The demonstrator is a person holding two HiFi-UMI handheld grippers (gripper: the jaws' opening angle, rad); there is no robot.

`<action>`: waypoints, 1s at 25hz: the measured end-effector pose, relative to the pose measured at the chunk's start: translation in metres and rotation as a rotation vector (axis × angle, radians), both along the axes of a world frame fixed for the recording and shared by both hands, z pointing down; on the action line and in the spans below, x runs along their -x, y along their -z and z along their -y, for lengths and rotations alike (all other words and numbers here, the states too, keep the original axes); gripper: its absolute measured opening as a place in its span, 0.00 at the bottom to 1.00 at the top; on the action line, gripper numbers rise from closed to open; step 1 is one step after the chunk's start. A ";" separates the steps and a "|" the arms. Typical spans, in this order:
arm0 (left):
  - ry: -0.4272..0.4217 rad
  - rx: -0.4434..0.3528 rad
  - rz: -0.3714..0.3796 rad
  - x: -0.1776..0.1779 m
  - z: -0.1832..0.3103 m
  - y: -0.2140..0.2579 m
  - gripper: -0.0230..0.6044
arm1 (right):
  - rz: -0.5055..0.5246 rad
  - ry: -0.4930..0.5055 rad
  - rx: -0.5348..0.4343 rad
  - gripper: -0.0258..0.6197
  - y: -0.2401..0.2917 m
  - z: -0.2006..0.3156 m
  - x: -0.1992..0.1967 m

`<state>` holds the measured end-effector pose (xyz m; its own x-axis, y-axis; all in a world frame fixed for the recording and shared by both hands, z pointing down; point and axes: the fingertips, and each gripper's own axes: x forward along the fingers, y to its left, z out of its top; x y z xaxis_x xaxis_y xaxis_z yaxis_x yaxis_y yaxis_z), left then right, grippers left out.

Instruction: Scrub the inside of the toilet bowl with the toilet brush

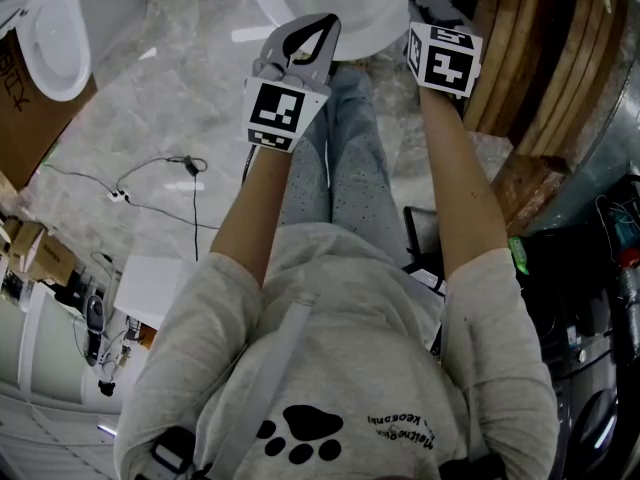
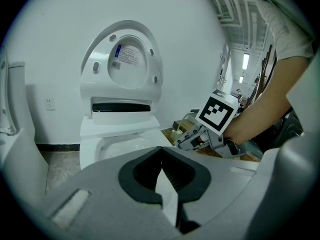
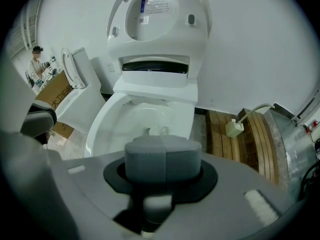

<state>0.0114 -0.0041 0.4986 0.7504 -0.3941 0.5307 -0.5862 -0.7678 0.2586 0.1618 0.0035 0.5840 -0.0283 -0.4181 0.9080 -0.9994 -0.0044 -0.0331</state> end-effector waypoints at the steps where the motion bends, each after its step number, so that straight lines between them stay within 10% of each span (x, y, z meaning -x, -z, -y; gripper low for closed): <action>1: -0.001 0.000 0.000 0.000 -0.001 0.000 0.02 | 0.003 -0.002 0.003 0.28 -0.001 -0.003 0.001; 25: 0.010 0.001 0.000 0.005 -0.019 0.003 0.02 | 0.034 0.024 0.106 0.28 -0.016 -0.061 0.043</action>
<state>0.0068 0.0145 0.4954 0.7466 -0.4007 0.5311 -0.5935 -0.7619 0.2595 0.1183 0.0643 0.6001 -0.0687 -0.3189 0.9453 -0.9976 0.0146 -0.0676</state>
